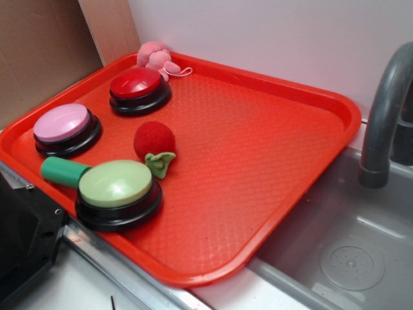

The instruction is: Push the pink button.

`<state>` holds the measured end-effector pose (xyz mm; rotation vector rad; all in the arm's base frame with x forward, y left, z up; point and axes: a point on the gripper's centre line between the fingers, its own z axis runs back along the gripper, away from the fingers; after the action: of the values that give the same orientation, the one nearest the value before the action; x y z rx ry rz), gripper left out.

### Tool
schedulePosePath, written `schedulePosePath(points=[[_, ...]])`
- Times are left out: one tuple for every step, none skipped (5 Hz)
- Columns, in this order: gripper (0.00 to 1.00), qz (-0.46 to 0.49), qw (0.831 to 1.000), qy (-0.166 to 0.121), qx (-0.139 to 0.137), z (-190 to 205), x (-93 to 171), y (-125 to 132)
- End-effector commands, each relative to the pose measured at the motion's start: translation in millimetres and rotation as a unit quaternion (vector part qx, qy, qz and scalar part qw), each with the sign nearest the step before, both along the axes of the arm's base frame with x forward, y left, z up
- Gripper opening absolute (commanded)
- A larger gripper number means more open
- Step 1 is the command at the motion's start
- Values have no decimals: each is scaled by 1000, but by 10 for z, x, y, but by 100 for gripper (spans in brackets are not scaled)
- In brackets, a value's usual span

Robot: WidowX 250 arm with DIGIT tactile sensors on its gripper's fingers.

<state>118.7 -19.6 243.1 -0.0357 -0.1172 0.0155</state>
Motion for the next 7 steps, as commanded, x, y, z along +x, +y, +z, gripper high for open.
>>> schedulePosePath(points=[[100,0,1000,0,0,0,0,0],[100,118,992,28,33,-485,203,500],[100,178,982,34,59,-819,328,1015],[100,250,965,38,68,-1123,274,1299],[100,254,965,35,55,-1391,250,1369],[100,236,971,26,40,-1633,269,1352],[100,216,976,17,30,-1729,330,1292]])
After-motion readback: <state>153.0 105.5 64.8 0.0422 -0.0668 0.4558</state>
